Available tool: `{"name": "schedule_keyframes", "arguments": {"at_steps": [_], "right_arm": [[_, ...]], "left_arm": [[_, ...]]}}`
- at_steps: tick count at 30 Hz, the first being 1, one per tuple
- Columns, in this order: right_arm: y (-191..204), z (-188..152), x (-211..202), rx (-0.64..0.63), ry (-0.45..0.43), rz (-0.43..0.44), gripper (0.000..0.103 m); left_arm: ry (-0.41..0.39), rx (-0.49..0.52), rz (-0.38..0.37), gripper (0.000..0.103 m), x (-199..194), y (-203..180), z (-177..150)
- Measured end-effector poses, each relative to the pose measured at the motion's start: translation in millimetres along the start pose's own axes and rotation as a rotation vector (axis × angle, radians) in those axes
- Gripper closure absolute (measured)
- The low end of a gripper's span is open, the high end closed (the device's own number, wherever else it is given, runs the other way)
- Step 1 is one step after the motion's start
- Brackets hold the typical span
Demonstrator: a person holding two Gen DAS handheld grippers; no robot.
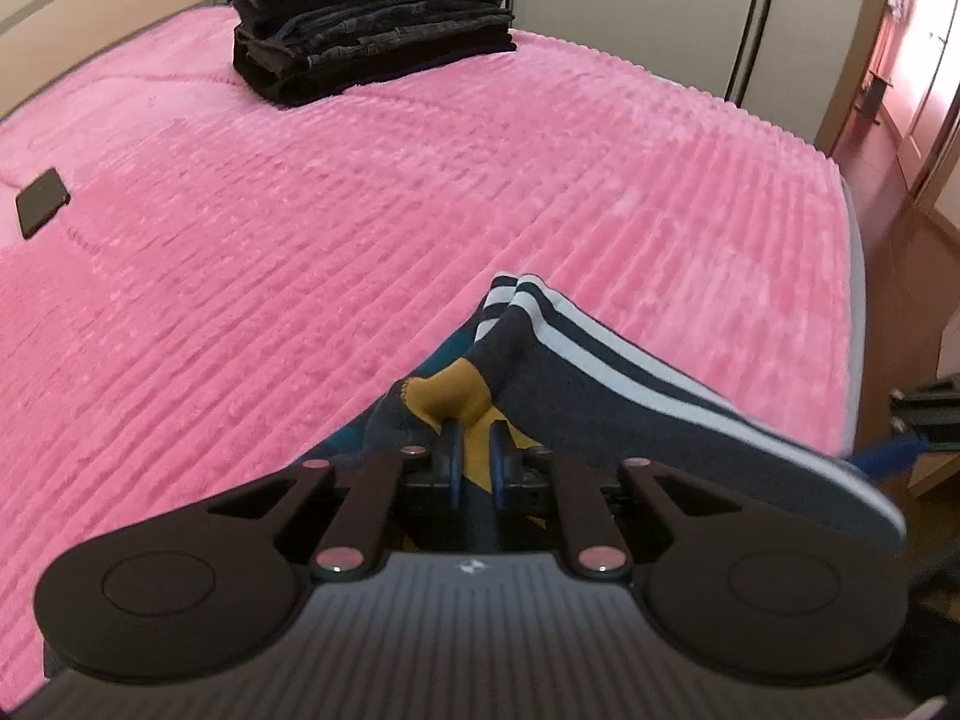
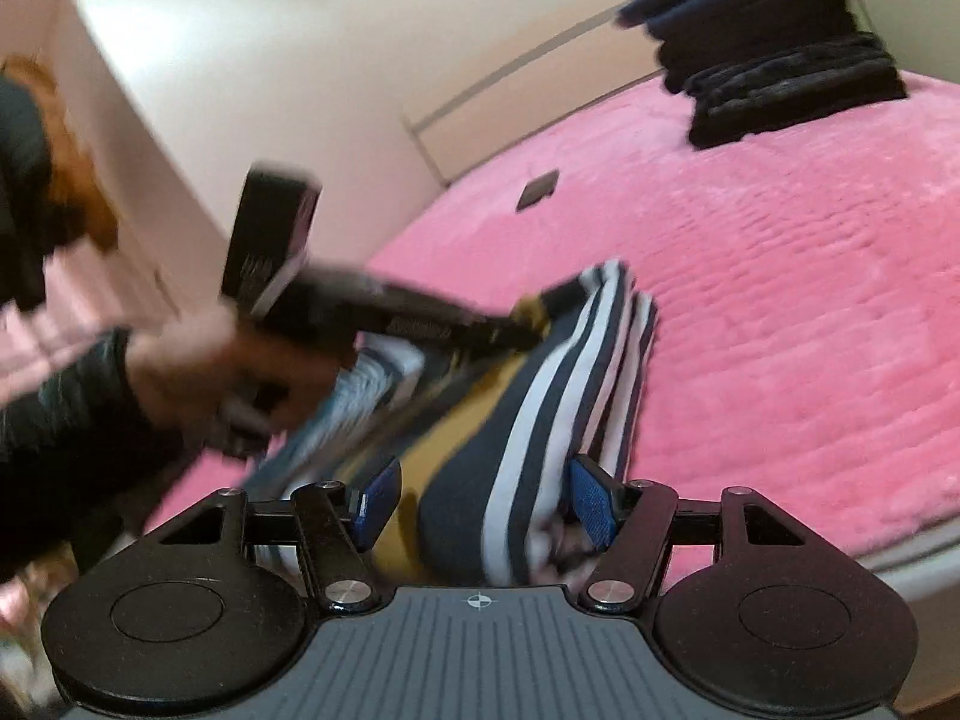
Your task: Fold clothes
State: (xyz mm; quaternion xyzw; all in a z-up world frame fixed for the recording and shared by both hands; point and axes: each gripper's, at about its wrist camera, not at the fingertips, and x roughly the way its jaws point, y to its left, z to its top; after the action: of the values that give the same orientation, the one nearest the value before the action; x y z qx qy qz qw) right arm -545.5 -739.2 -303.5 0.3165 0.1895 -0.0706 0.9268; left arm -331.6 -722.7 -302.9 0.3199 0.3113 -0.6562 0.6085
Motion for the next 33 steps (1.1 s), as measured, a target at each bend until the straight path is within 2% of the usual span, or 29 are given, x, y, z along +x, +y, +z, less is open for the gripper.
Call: {"name": "schedule_keyframes", "arguments": {"at_steps": [3,4,5,8,10,14,18,21,22,23,24,25,28,30,33], "right_arm": [[-7.9,19.7,1.4,-0.009,-0.029,-0.028,0.039],[-11.0,25.6,4.7,-0.008,-0.022,-0.037,0.039],[-14.1,31.6,8.4,-0.008,-0.015,-0.045,0.039],[-21.5,48.3,23.8,-0.012,0.012,-0.054,0.039],[-25.1,58.4,36.3,-0.015,0.025,-0.059,0.039],[-30.8,76.7,62.7,-0.026,0.049,-0.075,0.039],[-33.1,86.0,90.8,-0.041,0.089,-0.093,0.039],[-39.6,88.5,109.1,0.002,0.107,-0.082,0.039],[-42.6,88.5,114.3,0.029,0.109,-0.074,0.039],[-45.8,88.4,118.3,0.056,0.107,-0.068,0.039],[-48.0,88.0,120.0,0.078,0.104,-0.071,0.048],[-48.9,88.3,121.7,0.088,0.104,-0.086,0.087],[-42.1,98.9,114.9,0.081,0.071,-0.092,0.089],[-40.7,103.7,118.0,0.059,0.068,-0.101,0.089],[-46.4,103.1,131.9,0.037,0.103,-0.136,0.088]], "left_arm": [[-0.059,-0.026,-0.014,0.090,-27.2,2.2,-7.3],[-0.085,-0.048,-0.003,0.082,-39.1,5.7,-13.6],[-0.111,-0.081,0.019,0.074,-51.3,11.8,-21.7],[-0.178,-0.207,0.096,0.074,-86.6,37.0,-51.8],[-0.190,-0.303,0.150,0.073,-102.6,60.2,-75.6],[-0.154,-0.470,0.221,0.072,-111.2,109.2,-112.2],[-0.167,-0.571,0.139,0.072,-102.0,142.9,-125.5],[-0.172,-0.577,0.082,0.072,-89.0,150.6,-126.8],[-0.177,-0.569,0.073,0.076,-86.2,150.3,-127.2],[-0.182,-0.561,0.064,0.089,-83.5,150.1,-127.6],[-0.194,-0.553,0.058,0.094,-83.6,148.8,-128.2],[-0.219,-0.548,0.062,0.098,-89.3,145.9,-129.8],[-0.297,-0.565,0.086,0.099,-107.3,144.0,-137.1],[-0.301,-0.583,0.097,0.099,-106.7,150.1,-140.1],[-0.227,-0.598,0.095,0.098,-81.8,161.5,-143.2]]}}
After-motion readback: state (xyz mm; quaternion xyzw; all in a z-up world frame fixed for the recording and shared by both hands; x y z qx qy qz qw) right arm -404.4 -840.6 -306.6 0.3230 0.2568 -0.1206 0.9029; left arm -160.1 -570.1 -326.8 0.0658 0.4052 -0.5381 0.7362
